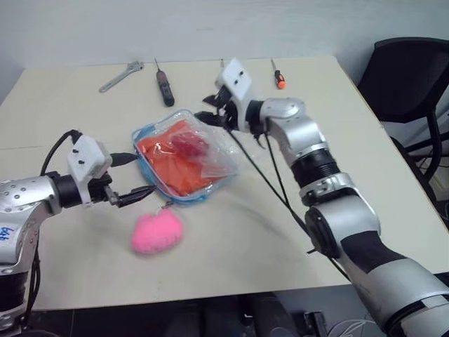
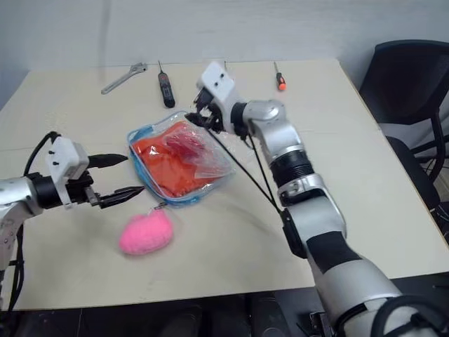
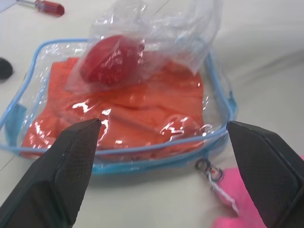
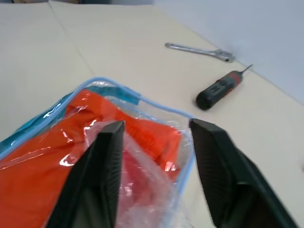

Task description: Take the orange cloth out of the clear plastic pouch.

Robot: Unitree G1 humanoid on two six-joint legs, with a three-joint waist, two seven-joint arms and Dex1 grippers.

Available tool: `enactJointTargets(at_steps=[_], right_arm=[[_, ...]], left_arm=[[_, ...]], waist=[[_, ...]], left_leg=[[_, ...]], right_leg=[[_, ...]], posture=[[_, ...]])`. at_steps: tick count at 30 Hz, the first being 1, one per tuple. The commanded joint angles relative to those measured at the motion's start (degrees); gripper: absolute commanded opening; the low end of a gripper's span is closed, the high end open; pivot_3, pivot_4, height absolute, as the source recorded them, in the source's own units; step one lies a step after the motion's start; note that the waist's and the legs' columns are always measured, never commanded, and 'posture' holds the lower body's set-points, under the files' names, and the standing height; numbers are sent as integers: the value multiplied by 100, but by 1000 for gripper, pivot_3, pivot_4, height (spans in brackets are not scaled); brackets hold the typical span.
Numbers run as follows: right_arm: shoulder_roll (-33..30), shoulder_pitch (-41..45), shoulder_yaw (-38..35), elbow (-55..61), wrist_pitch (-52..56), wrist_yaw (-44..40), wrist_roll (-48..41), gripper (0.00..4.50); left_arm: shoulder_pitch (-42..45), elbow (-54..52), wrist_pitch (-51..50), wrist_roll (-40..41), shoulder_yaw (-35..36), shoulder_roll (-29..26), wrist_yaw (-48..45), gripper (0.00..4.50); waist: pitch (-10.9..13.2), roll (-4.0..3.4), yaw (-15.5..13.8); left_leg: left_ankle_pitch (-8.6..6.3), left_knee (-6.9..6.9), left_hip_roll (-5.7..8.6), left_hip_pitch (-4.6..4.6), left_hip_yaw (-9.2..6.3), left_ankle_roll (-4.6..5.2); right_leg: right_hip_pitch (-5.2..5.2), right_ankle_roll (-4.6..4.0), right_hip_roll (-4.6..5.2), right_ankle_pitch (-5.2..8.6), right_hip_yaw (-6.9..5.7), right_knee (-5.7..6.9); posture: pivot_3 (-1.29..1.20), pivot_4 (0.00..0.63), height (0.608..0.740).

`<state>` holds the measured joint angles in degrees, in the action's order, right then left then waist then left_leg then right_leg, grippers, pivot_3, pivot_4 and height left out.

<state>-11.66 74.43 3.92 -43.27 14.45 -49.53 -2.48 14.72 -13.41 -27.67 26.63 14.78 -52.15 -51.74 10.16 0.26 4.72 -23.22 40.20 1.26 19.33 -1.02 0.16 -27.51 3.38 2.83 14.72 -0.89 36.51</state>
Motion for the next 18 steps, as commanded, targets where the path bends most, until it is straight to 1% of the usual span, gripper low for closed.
enactJointTargets(at_steps=[1,2,4,6,9,12,18], right_arm=[[-481,27,-209,813,493,-316,-315,3551],[-491,-27,-218,897,659,-349,-402,3551],[-364,-124,-241,941,922,-201,-498,4067],[-97,-254,-102,914,852,-25,-442,4452],[396,-345,131,644,530,223,-273,4452],[868,-274,412,-15,-67,498,15,4452],[1341,16,718,-1498,-1173,971,562,4452]], left_arm=[[121,31,183,-64,-85,-3,-121,4500],[166,107,215,-80,-113,4,-134,4500],[224,226,275,-110,-148,12,-150,4500],[234,275,320,-130,-140,-5,-150,4500],[164,239,285,-102,14,-68,-129,4500],[-59,136,199,-66,301,-198,-130,4500],[-576,-213,32,27,901,-292,-33,4500]], waist=[[0,0,-16],[-1,1,-21],[-1,2,7],[-2,3,49],[-1,3,84],[-2,3,110],[-2,3,90]], left_leg=[[-1,0,0,0,-1,1],[-1,0,0,1,-1,2],[-1,0,0,0,0,2],[-1,-1,-5,-5,8,1],[6,-6,-8,-6,11,-12],[8,-5,-7,-4,12,-14],[7,-3,1,-3,-1,-12]], right_leg=[[0,0,1,0,-1,-1],[0,0,1,0,0,-1],[0,0,0,0,0,-1],[-1,0,-6,0,7,2],[-11,-1,-9,1,11,18],[-18,-5,-9,3,14,33],[-12,-8,-1,5,3,28]], posture=[[0,150,740],[0,150,740],[0,150,740],[0,150,740],[0,150,740],[0,150,740],[0,150,740]])
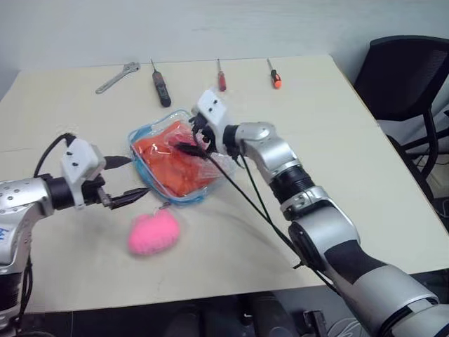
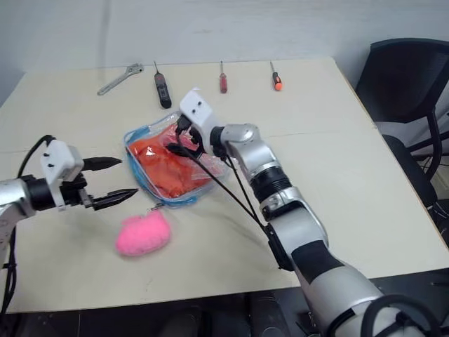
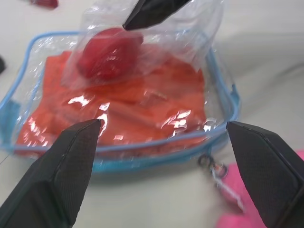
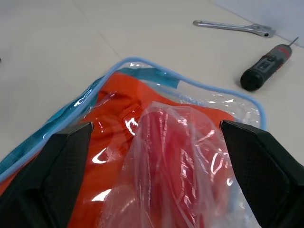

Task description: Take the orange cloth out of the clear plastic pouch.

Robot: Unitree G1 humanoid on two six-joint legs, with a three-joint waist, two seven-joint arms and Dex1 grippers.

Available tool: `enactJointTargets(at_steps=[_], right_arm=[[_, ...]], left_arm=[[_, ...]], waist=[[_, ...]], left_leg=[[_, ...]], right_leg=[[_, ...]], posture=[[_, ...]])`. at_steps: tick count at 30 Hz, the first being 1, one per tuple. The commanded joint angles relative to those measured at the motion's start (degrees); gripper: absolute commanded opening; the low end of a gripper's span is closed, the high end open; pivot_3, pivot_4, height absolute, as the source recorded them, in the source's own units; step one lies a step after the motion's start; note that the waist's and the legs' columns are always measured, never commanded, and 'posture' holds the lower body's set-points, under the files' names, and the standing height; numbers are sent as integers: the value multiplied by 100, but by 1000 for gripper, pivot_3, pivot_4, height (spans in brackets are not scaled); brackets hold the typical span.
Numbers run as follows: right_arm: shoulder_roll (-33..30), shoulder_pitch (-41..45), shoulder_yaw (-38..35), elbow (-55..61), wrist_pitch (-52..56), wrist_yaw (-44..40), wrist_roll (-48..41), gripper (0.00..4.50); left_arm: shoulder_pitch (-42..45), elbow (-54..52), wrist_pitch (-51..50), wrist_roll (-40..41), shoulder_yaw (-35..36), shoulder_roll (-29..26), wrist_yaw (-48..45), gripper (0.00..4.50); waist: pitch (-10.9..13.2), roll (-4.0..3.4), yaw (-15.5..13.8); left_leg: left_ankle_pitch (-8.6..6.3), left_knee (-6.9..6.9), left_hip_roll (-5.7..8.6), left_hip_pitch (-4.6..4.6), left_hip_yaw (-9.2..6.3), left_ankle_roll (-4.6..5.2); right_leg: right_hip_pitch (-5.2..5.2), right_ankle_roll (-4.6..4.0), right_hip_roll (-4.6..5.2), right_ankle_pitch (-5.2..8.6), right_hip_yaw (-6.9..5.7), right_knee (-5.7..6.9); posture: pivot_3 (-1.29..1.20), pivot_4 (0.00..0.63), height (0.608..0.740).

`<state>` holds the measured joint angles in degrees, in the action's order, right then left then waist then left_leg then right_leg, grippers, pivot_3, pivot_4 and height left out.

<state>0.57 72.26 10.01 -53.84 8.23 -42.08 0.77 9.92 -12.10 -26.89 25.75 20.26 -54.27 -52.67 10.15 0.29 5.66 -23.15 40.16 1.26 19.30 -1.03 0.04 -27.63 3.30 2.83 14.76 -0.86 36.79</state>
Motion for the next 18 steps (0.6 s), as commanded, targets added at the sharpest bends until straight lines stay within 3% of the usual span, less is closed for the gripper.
enactJointTargets(at_steps=[1,6,9,18], right_arm=[[153,286,161,-690,-712,371,352,4452],[260,463,128,-1431,-1002,611,552,4452],[288,490,84,-1598,-1080,588,562,3875],[234,452,-50,-1593,-1153,431,524,891]], left_arm=[[-163,-405,-84,128,442,-68,93,4500],[-337,-603,-187,170,625,-5,229,4500],[-382,-670,-220,188,650,4,280,4500],[-259,-602,-199,170,534,18,338,4500]], waist=[[0,1,-13],[0,1,-15],[0,1,10],[0,1,67]], left_leg=[[0,0,0,0,0,0],[0,1,1,-1,-2,0],[0,0,0,-2,-2,0],[0,0,-2,-2,-3,-1]], right_leg=[[1,0,1,0,0,-2],[5,-1,2,1,-3,-3],[5,-2,1,1,-4,-2],[5,-2,1,1,-4,-1]], posture=[[0,150,740],[0,150,740],[0,150,740],[0,150,740]])
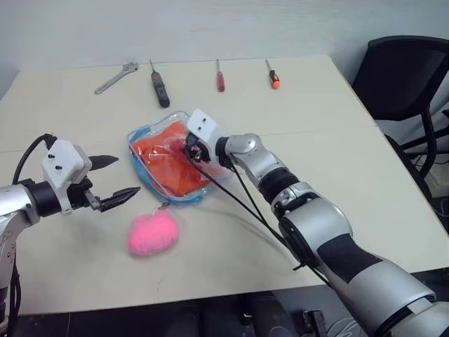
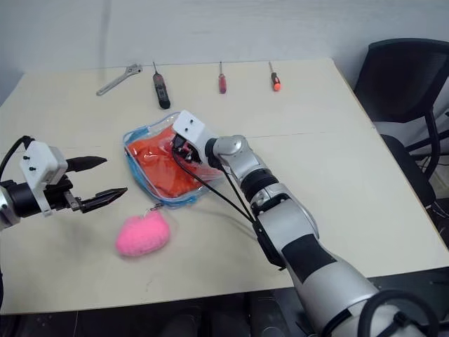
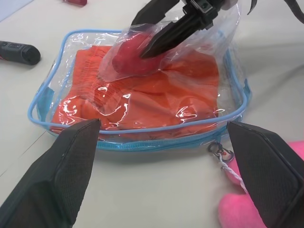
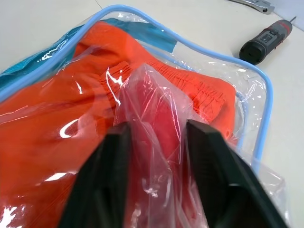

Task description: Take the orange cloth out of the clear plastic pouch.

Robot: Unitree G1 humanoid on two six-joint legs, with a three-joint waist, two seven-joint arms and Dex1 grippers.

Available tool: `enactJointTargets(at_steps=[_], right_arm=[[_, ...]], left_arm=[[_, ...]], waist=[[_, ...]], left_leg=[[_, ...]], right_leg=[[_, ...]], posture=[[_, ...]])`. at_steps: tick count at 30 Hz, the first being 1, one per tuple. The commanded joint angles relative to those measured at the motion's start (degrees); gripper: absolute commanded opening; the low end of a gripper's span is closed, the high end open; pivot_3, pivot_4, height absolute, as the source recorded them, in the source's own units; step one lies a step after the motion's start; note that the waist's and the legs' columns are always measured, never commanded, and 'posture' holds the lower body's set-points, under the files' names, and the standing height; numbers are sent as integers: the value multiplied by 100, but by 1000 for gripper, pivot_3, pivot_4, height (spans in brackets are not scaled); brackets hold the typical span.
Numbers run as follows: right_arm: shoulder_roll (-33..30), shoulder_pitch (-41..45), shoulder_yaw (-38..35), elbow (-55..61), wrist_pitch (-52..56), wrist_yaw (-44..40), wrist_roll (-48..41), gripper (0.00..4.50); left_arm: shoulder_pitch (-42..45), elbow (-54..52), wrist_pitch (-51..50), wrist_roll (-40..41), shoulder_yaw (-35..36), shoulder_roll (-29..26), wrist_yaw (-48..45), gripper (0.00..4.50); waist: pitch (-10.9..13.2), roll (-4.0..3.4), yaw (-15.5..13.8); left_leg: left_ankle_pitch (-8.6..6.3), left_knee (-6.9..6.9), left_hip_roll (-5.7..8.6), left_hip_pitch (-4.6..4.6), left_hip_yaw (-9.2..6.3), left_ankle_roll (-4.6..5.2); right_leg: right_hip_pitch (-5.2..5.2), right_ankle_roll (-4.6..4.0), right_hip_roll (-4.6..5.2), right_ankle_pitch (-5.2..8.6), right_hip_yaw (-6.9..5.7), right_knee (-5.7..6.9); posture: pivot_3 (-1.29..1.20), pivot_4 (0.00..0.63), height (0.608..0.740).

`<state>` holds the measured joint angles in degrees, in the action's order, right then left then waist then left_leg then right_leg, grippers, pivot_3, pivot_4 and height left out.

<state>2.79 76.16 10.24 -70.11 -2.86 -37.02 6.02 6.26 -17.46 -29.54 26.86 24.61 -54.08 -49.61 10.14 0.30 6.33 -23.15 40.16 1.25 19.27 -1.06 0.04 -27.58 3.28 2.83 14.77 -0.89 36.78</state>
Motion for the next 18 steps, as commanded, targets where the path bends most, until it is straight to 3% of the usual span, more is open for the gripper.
enactJointTargets(at_steps=[1,3,14,18], right_arm=[[-4,57,-65,51,-45,-94,12,556],[-66,51,-49,130,-63,-168,26,29],[-631,26,-159,1386,425,-1054,-224,29],[-1368,28,-355,2281,792,-1368,-357,29]], left_arm=[[146,-48,73,61,56,7,28,4500],[233,-27,64,79,-37,34,23,4500],[889,305,163,34,-658,247,-77,4500],[1250,147,-95,310,-894,471,-56,4500]], waist=[[0,0,0],[0,0,-4],[0,0,-4],[0,1,-62]], left_leg=[[0,0,0,0,0,0],[0,1,0,0,0,0],[0,2,-1,1,-1,0],[0,3,0,5,-2,0]], right_leg=[[0,0,0,0,0,0],[1,0,0,0,0,0],[0,0,-2,0,-1,0],[-2,0,0,0,-1,0]], posture=[[0,150,740],[0,150,740],[0,150,740],[0,150,740]])
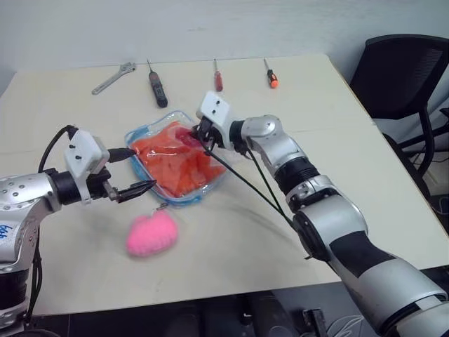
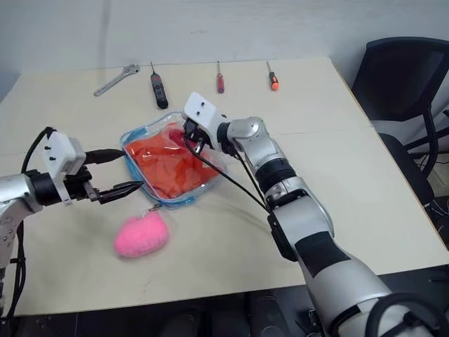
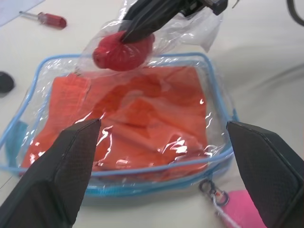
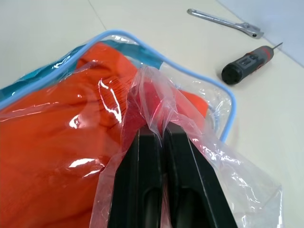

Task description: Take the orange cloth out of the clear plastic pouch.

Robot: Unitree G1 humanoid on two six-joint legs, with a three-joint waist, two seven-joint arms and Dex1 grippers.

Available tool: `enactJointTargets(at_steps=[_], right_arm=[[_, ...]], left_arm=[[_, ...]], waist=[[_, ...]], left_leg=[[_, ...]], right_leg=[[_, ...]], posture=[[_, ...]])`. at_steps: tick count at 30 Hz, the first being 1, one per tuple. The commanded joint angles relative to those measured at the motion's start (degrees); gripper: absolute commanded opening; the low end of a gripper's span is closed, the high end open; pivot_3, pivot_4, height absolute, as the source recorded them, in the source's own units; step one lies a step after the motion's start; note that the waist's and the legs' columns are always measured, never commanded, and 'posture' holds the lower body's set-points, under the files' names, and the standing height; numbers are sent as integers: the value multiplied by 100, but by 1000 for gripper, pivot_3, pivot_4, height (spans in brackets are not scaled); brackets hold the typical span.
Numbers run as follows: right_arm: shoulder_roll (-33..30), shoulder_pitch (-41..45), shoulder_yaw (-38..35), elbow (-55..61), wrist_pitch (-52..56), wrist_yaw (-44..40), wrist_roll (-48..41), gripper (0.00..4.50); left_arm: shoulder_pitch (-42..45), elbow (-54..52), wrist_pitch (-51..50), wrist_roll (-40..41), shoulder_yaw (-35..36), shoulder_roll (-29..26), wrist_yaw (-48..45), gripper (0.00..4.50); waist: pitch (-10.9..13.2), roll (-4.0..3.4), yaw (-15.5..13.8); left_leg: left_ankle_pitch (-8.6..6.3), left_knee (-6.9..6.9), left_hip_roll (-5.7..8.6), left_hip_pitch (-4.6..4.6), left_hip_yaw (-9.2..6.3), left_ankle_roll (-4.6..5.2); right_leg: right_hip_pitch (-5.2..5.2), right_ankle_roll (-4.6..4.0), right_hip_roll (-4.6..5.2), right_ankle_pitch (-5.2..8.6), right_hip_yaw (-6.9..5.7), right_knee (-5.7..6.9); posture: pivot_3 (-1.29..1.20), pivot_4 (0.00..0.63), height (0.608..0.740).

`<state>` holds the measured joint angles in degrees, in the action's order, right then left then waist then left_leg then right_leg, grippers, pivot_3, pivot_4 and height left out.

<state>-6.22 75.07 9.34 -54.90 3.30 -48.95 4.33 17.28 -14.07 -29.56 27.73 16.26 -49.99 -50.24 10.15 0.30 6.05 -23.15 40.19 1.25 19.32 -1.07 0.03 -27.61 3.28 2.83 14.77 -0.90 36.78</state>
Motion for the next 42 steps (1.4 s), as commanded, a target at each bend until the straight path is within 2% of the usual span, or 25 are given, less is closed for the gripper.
enactJointTargets(at_steps=[1,6,9,11,16,21,24,29,31,35,37,40,42], right_arm=[[-842,50,-290,1076,250,-321,-157,29],[-2354,-711,-165,2146,287,-720,131,29],[-3379,-1620,-520,2576,653,-650,126,29],[-3817,-2283,-771,2821,857,-412,118,29],[-4102,-3471,-1258,3354,1260,129,-14,29],[-3949,-4023,-1725,3587,1748,649,-298,29],[-3853,-4273,-1976,3792,2087,695,-632,781],[-3967,-4377,-2047,4141,2396,598,-882,2459],[-4113,-4270,-2012,4161,2361,538,-871,3141],[-4467,-3821,-1996,4370,2311,-103,-1185,4454],[-4584,-3609,-1981,4602,2481,-537,-1523,4454],[-4806,-3619,-1928,5582,3036,-1558,-2483,4454],[-4870,-3765,-1912,6237,3387,-1957,-3042,4454]], left_arm=[[255,-273,-185,311,-187,174,18,4500],[579,-546,-369,462,-720,539,-32,4500],[924,-644,-468,533,-1178,909,-60,4500],[1105,-654,-490,531,-1414,1061,-140,4500],[1410,-485,-433,461,-1675,1206,-310,4500],[1521,-293,-343,361,-1749,1179,-492,4500],[1504,-203,-269,276,-1758,1125,-609,4500],[1484,-103,-175,193,-1726,1043,-723,4500],[1463,-36,-79,93,-1711,976,-776,4500],[1464,434,395,-264,-1596,597,-1041,4500],[1524,925,834,-543,-1563,320,-1254,4500],[1810,2349,2461,-1516,-1856,-314,-1752,4500],[2241,3391,3383,-1982,-2046,-467,-1898,4500]], waist=[[0,0,-83],[-4,7,-298],[-5,10,-462],[-5,10,-506],[-5,9,-419],[-5,9,-416],[-5,9,-456],[-5,9,-464],[-5,9,-471],[-4,6,-465],[-4,6,-437],[-4,6,-443],[-4,6,-463]], left_leg=[[0,3,0,2,-3,0],[-6,11,13,6,-7,11],[-8,15,13,6,-4,16],[-8,18,17,12,-4,21],[-7,20,6,2,28,20],[4,18,-3,-35,61,0],[4,18,-3,-43,66,0],[3,18,-2,-34,61,6],[2,18,-2,-31,59,8],[3,18,1,-22,60,9],[3,17,-2,-23,58,9],[3,9,-9,-25,56,8],[4,7,-10,-23,50,7]], right_leg=[[1,0,1,0,-2,-1],[7,2,13,-1,-7,-10],[16,8,13,-4,-9,-23],[17,11,16,-6,-9,-24],[11,16,-2,-9,15,-18],[10,11,-23,-8,53,9],[13,8,-27,-10,65,9],[13,12,-26,-13,65,10],[12,13,-26,-14,64,9],[3,14,-25,-14,63,5],[3,13,-28,-14,59,-5],[2,10,-33,-12,51,-18],[3,6,-35,-14,41,-24]], posture=[[0,150,740],[0,150,740],[0,150,740],[0,150,740],[0,150,740],[0,150,740],[0,150,740],[0,150,740],[0,150,740],[0,150,740],[0,150,740],[0,150,740],[0,150,740]])
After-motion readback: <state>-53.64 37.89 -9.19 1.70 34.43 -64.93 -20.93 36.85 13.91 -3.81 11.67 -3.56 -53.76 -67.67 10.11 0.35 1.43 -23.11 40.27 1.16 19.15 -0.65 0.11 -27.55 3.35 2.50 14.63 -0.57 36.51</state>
